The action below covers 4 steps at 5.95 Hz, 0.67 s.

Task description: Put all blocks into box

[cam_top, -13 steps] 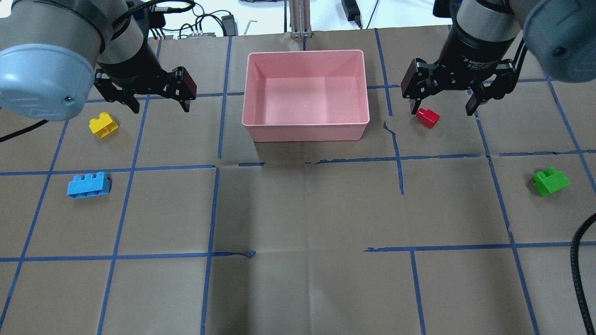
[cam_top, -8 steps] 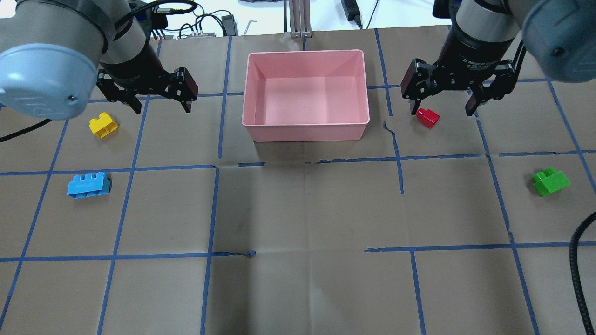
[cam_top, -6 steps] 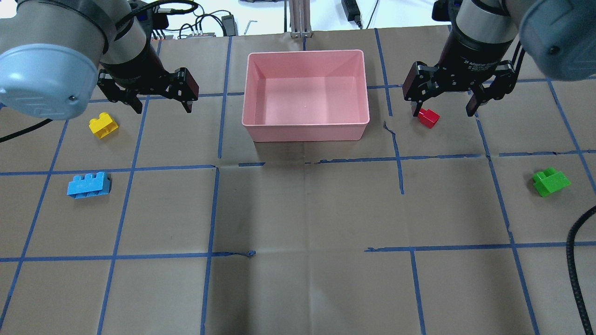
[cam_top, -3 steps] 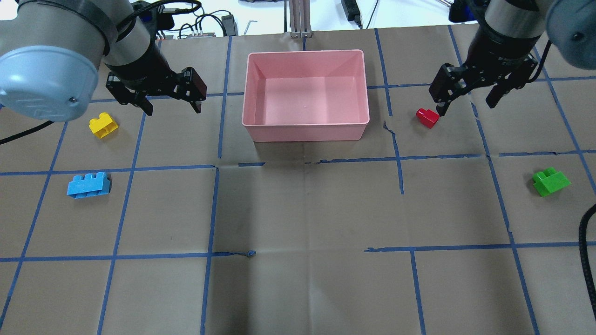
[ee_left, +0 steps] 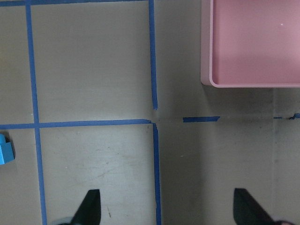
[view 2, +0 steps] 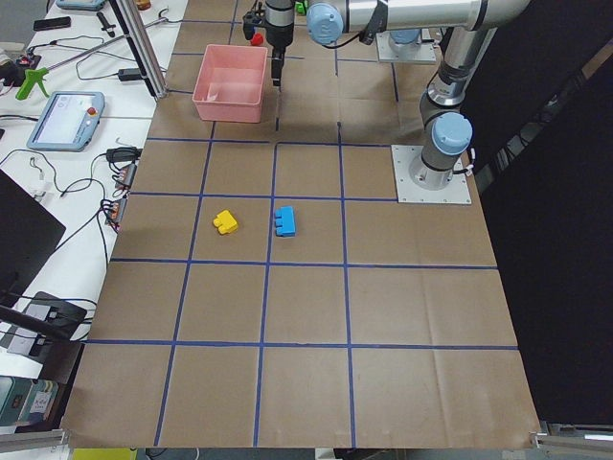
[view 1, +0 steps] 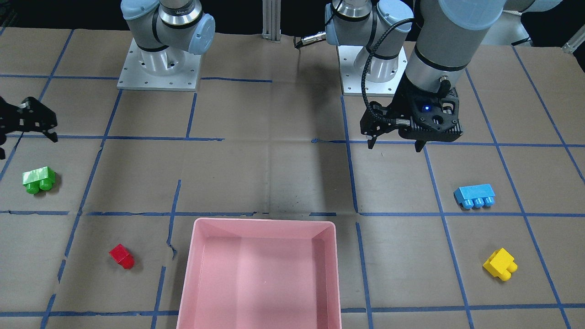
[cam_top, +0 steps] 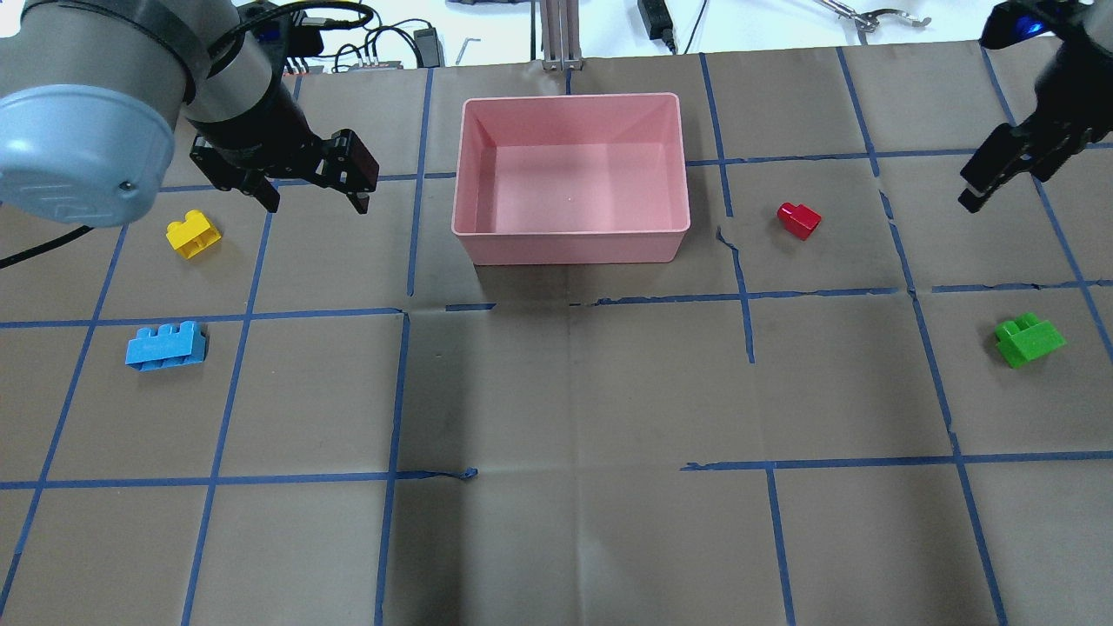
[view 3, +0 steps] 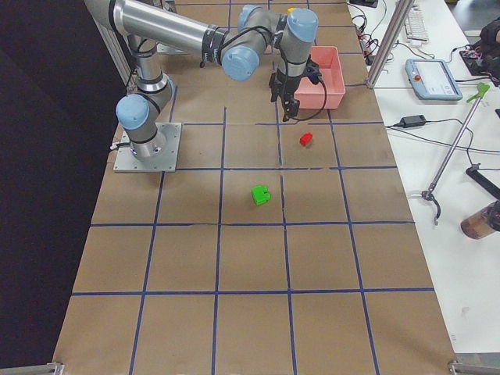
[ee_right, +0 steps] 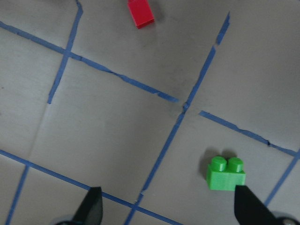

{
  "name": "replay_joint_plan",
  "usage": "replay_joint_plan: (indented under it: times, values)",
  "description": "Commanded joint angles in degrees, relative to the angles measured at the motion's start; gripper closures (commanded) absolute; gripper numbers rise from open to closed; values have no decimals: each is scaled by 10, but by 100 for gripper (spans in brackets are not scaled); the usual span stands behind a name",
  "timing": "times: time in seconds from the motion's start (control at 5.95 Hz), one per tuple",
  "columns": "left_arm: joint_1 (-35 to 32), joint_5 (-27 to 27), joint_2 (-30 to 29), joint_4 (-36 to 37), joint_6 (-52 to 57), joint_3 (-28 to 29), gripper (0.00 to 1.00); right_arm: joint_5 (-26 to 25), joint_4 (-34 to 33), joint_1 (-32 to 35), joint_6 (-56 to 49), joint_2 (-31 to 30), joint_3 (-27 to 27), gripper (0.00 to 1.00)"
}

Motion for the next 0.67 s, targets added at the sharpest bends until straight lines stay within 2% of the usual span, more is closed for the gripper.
replay_joint_plan:
  times: [0.0,0.5]
  values:
    - [69,-2,4,-3,104,-1,1,-10,-33,-82,-97,31,3,0]
    - [224,-3,8,-8,390,-19,1,-14,-56,-121,-101,103,3,0]
